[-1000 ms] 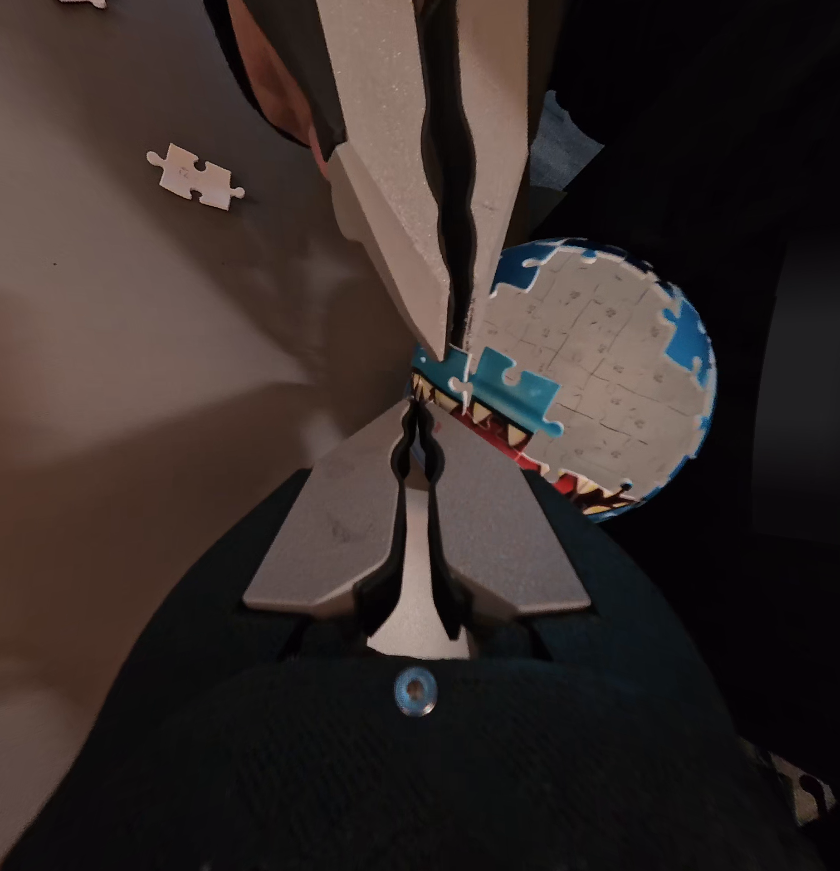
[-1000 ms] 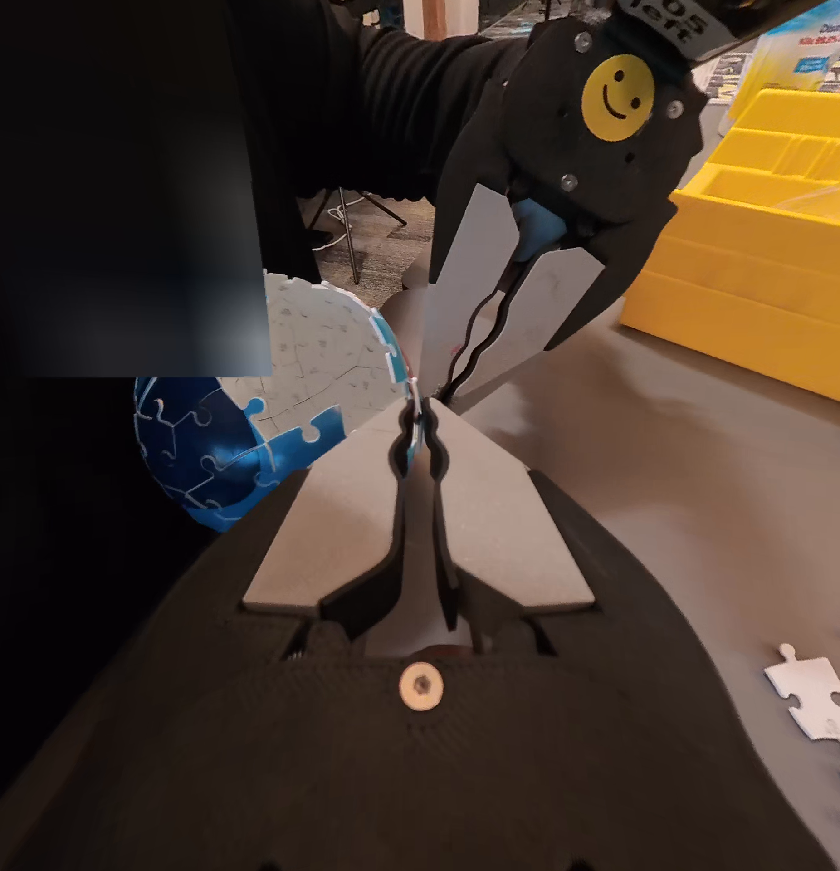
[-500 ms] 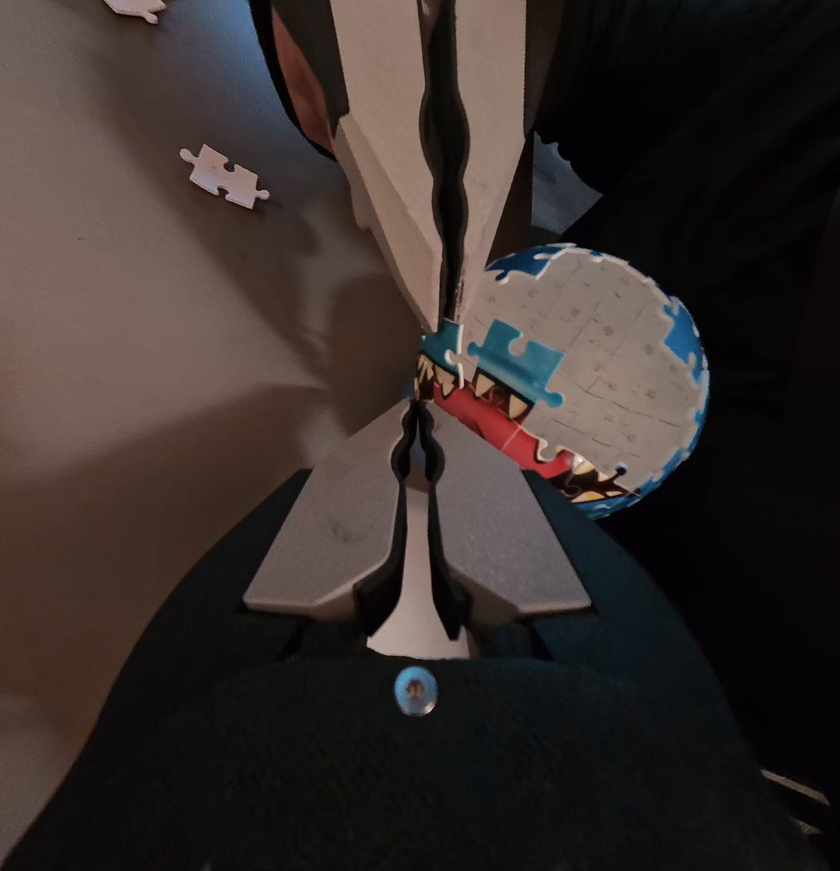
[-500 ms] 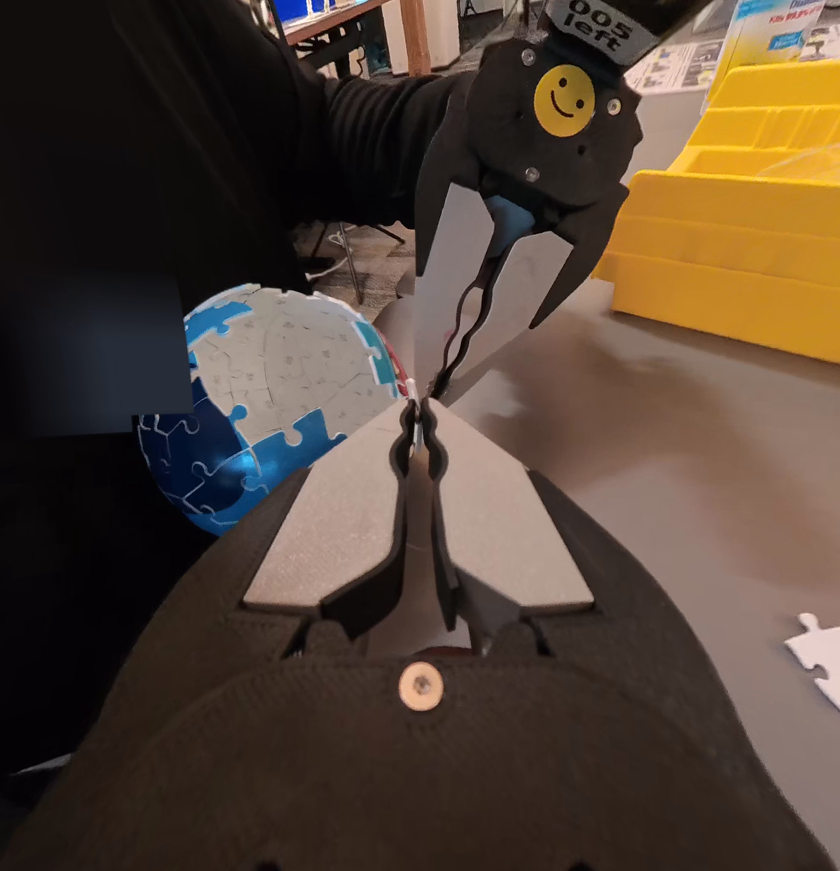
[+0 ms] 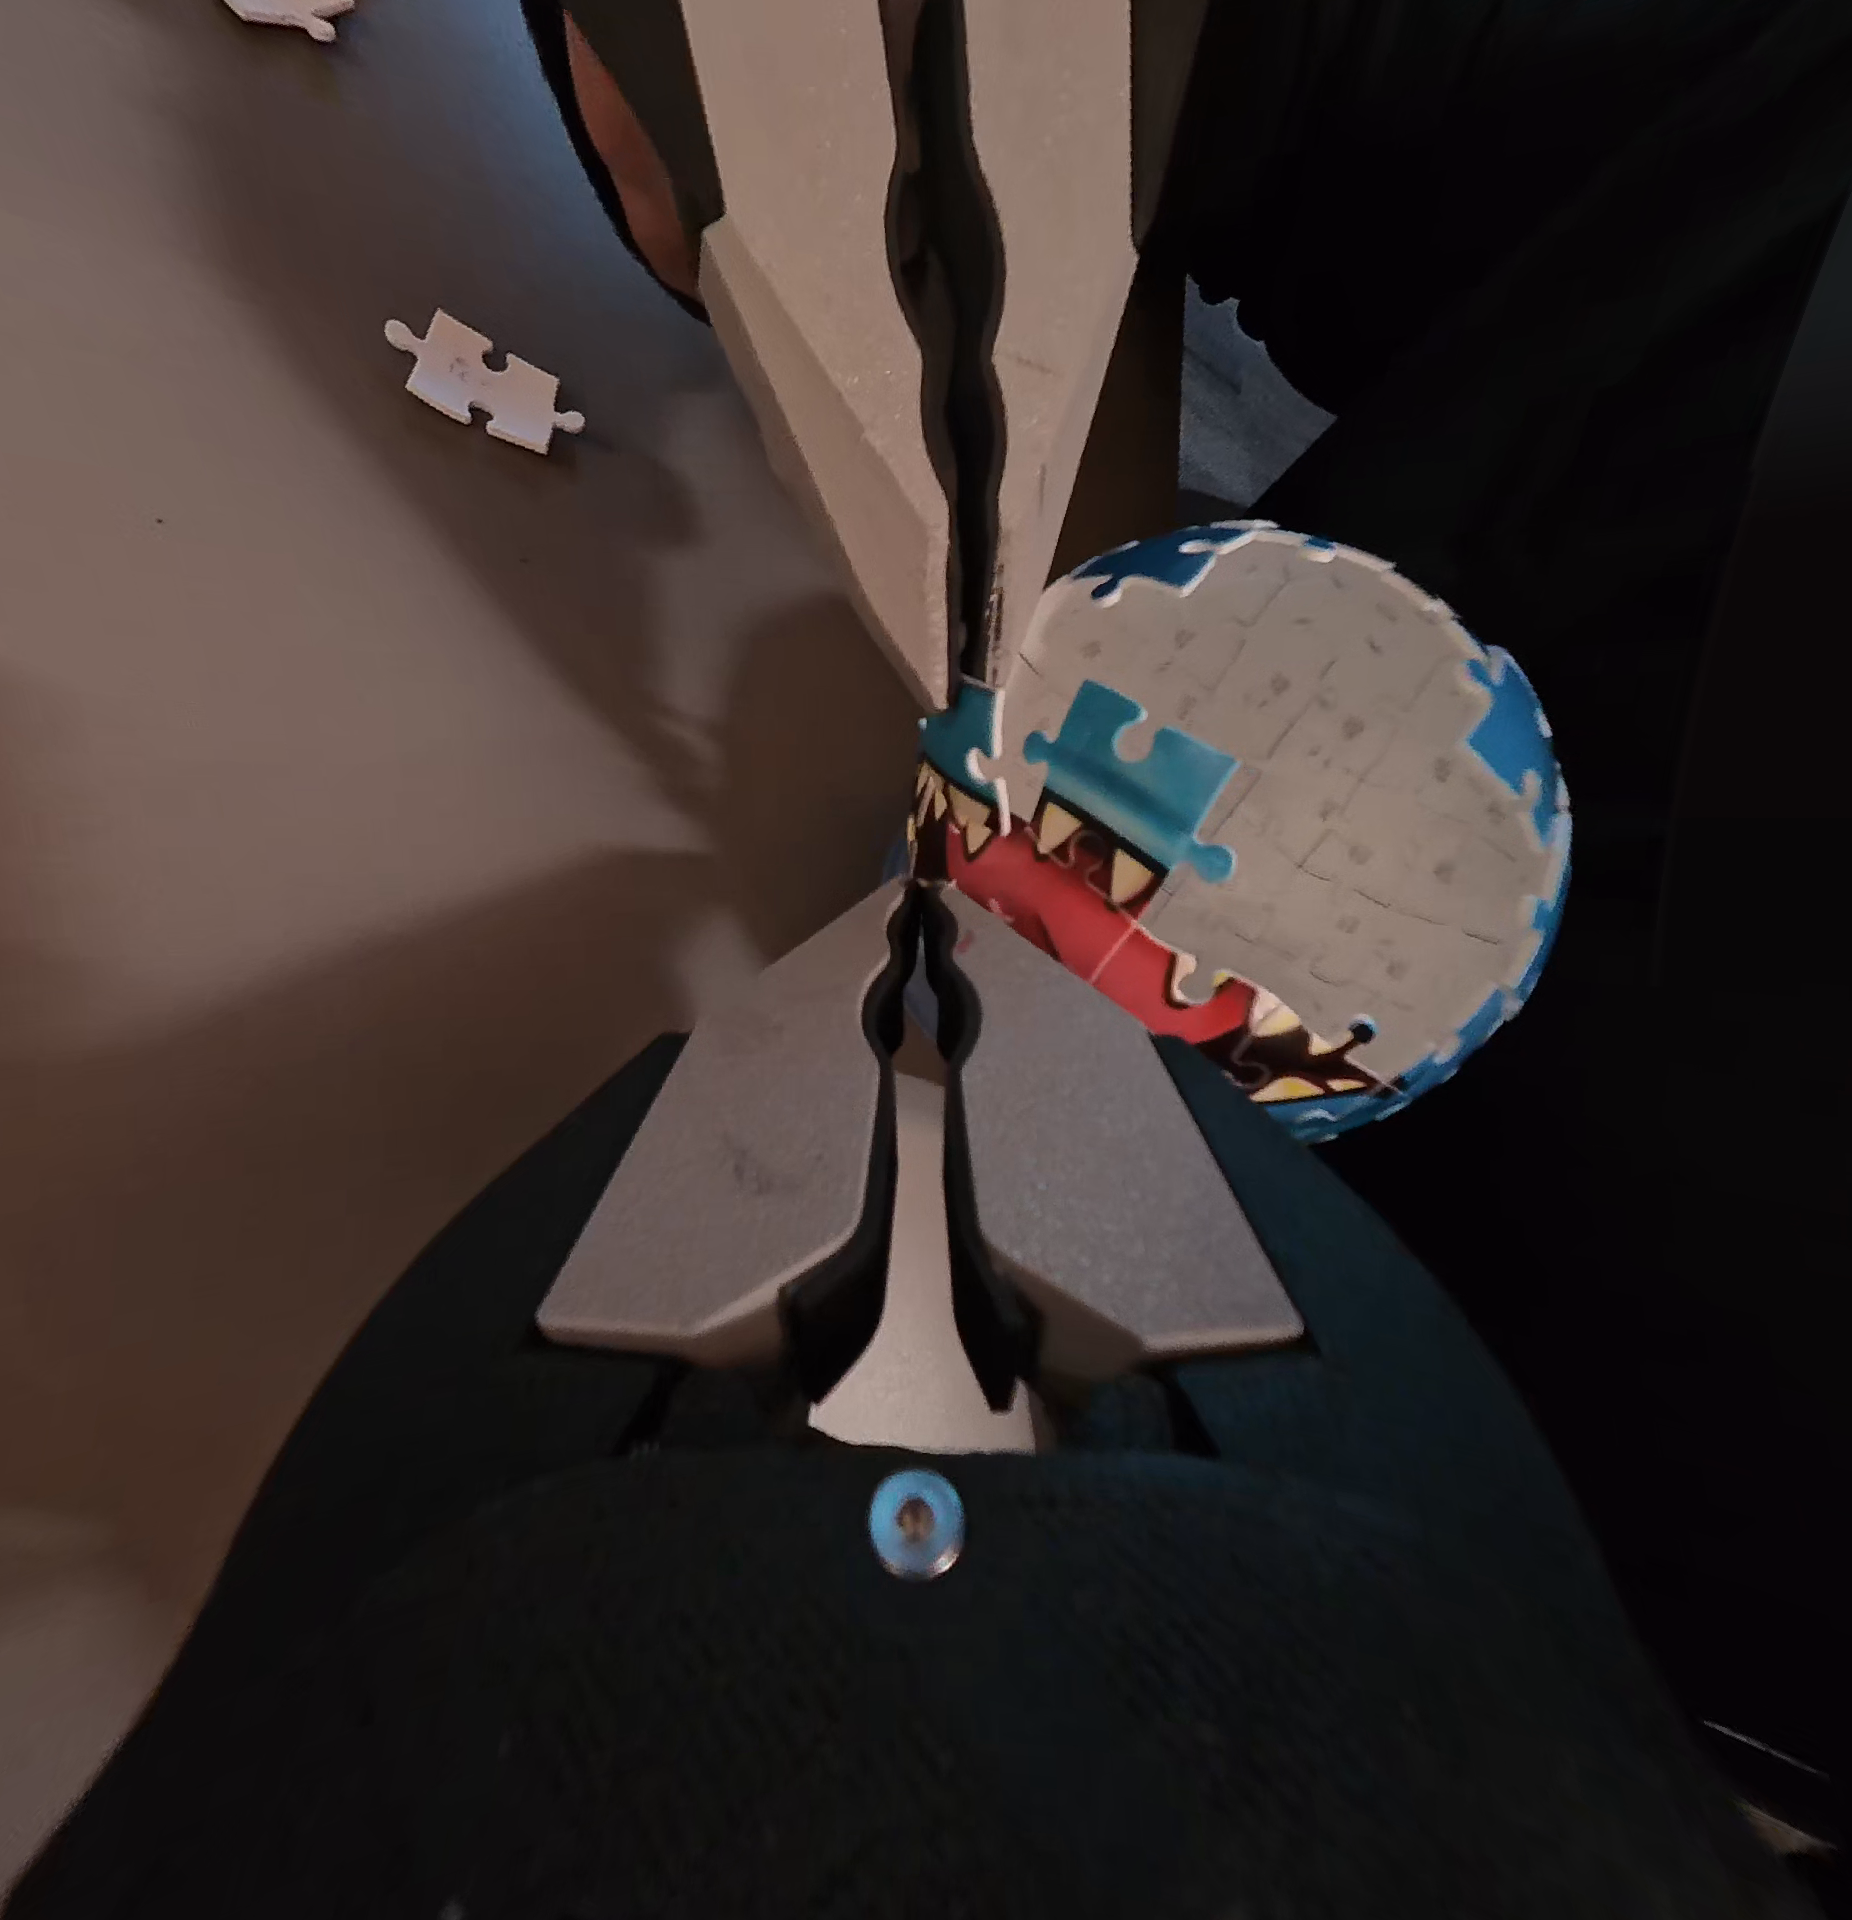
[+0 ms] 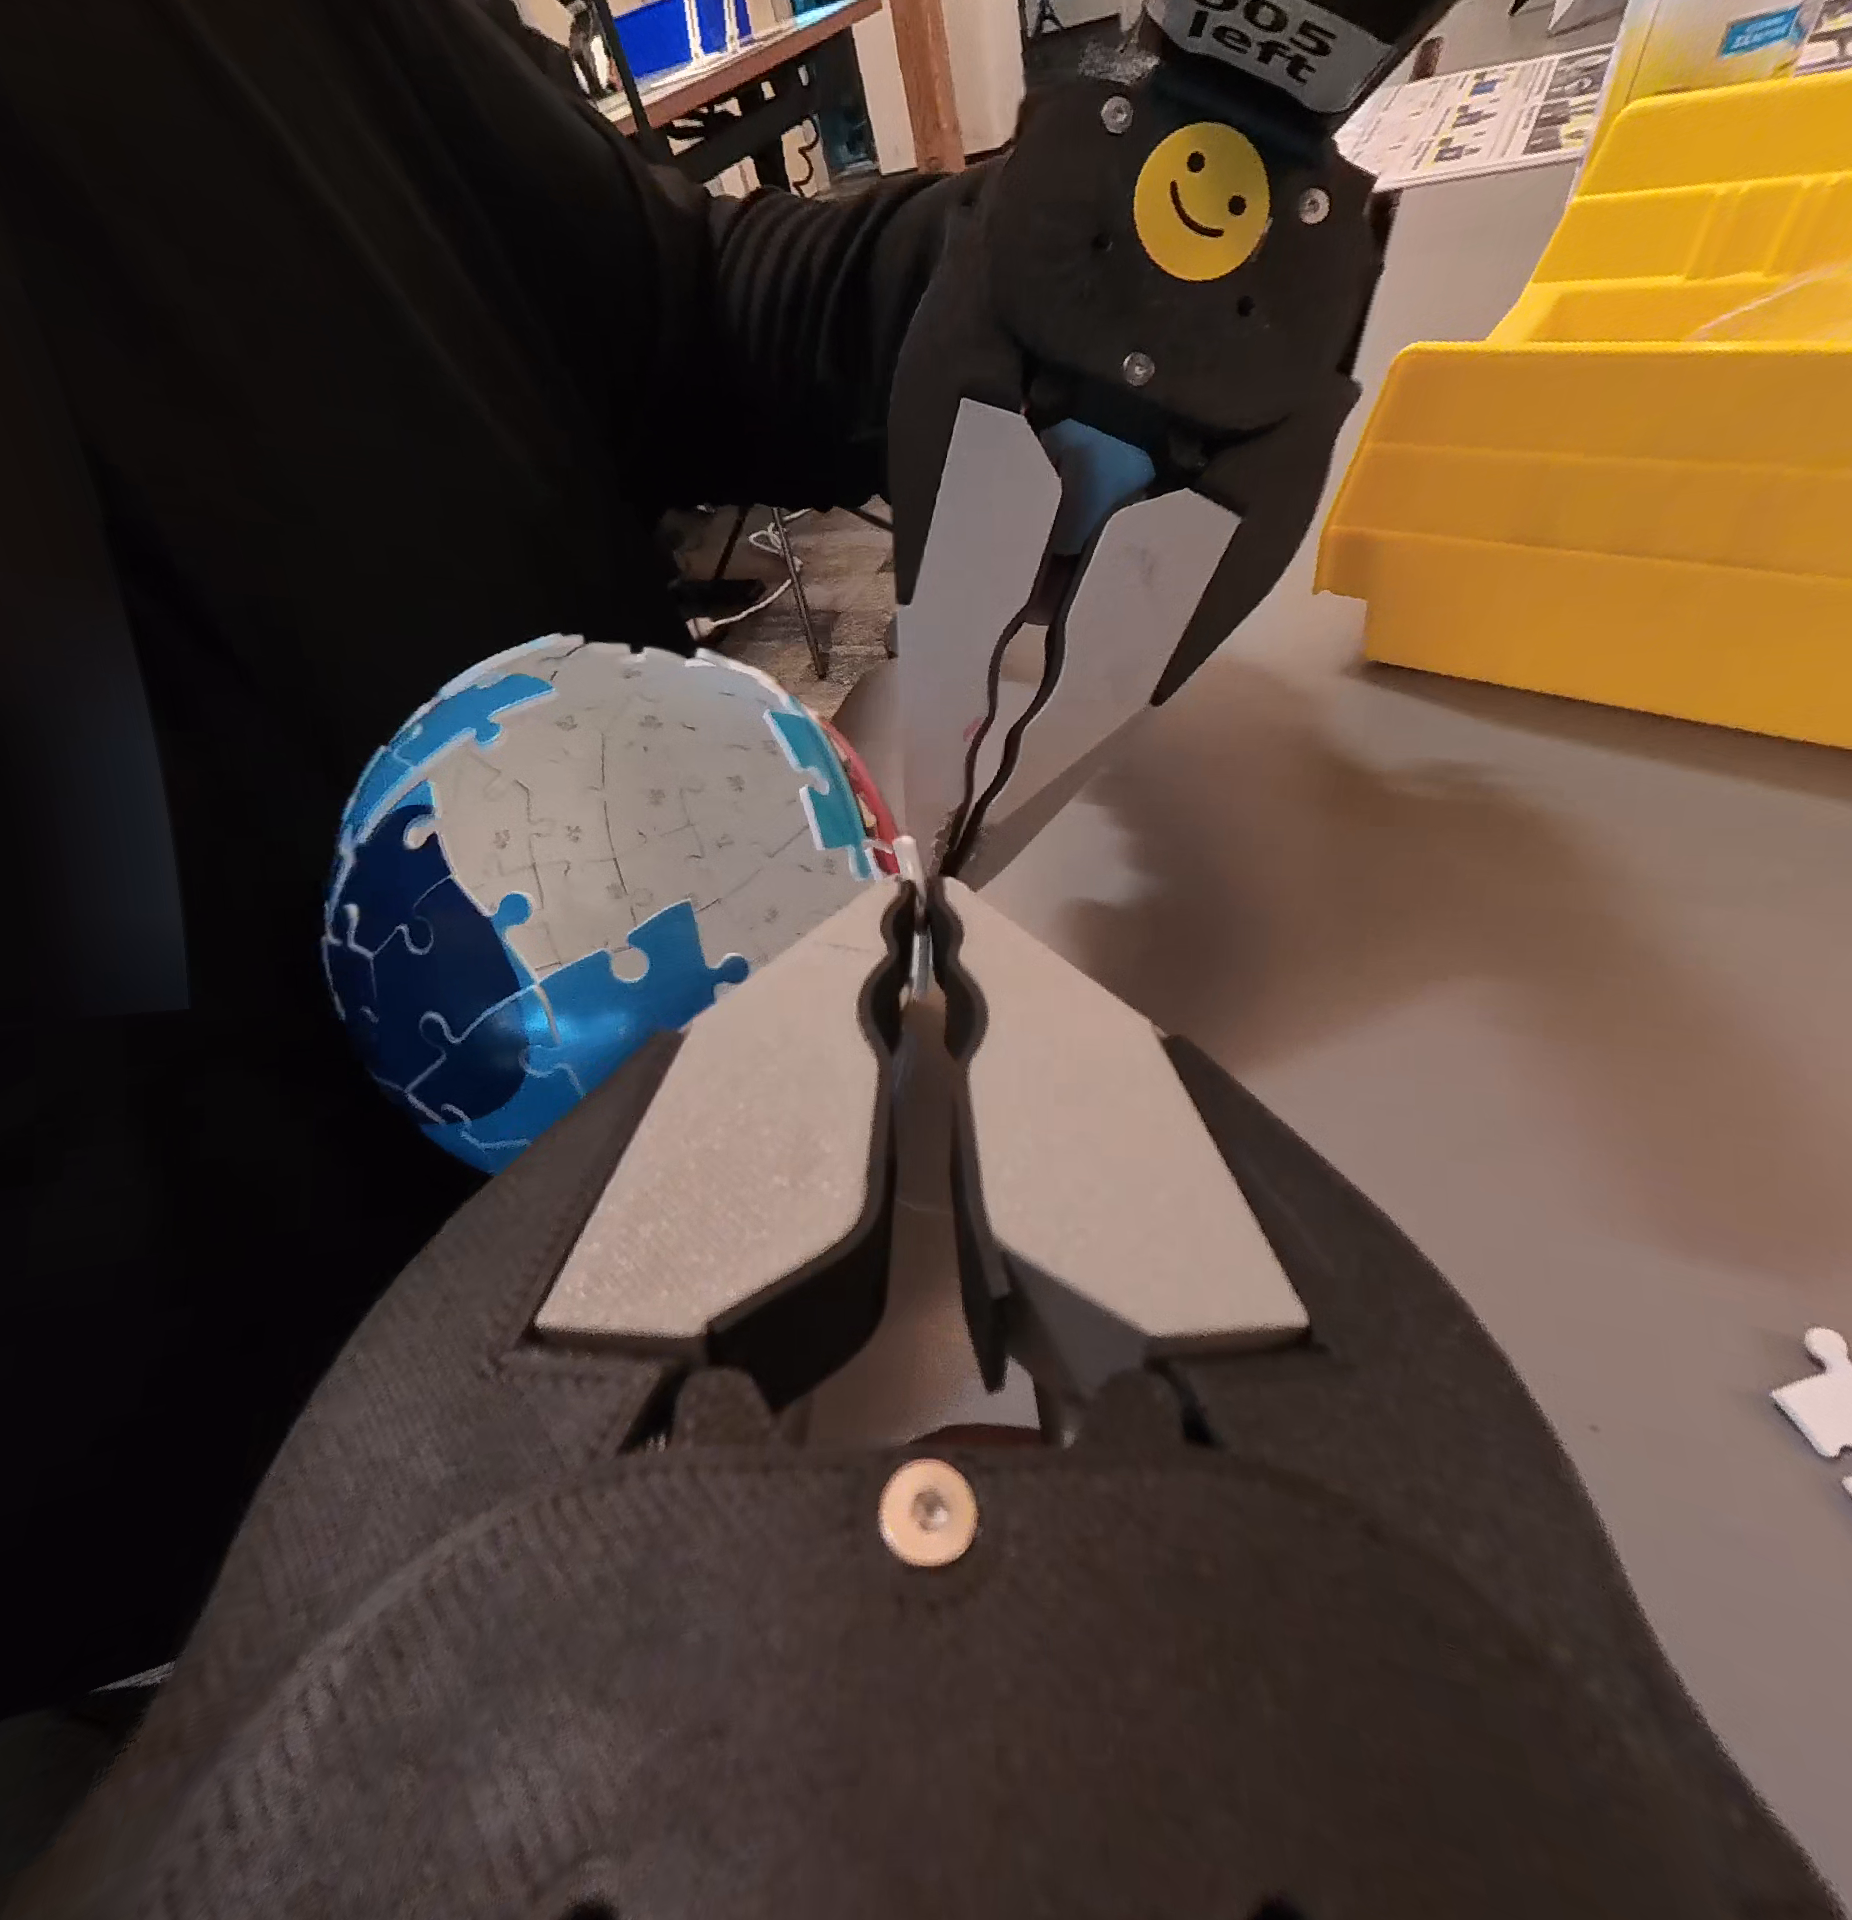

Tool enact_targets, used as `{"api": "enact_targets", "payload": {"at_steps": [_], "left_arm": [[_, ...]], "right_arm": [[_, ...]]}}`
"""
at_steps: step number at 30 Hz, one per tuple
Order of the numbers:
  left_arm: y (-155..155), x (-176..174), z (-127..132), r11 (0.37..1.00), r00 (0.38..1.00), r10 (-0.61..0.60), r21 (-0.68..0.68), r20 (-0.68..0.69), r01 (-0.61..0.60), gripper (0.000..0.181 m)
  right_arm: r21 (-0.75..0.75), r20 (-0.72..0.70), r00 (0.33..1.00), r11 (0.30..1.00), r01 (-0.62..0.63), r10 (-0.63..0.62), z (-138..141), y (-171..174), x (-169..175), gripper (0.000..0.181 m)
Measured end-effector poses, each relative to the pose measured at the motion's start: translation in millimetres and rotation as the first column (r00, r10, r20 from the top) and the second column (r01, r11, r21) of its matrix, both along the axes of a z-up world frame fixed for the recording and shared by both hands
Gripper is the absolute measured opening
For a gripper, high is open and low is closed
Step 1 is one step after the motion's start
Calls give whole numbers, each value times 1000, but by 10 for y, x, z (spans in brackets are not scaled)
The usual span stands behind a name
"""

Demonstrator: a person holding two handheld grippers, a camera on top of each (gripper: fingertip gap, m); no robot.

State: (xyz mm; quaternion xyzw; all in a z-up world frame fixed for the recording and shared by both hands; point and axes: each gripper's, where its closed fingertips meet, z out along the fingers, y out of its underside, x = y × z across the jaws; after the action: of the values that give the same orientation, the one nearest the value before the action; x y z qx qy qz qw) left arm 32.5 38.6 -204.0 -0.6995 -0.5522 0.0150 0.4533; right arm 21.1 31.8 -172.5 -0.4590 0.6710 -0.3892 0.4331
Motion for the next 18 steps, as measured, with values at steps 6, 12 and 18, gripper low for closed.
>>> {"api": "enact_targets", "payload": {"at_steps": [6,12,18], "left_arm": [[4,7,2,1000,1000,8,9,-6,-8,0],[-1,6,1,1000,1000,7,6,-5,-7,0],[4,8,4,1000,1000,6,8,-7,-5,0]], "right_arm": [[70,34,999,998,-6,3,3,1,0,0],[73,35,999,997,-10,7,-2,0,-6,0],[36,43,998,998,-43,42,18,61,3,2]]}}
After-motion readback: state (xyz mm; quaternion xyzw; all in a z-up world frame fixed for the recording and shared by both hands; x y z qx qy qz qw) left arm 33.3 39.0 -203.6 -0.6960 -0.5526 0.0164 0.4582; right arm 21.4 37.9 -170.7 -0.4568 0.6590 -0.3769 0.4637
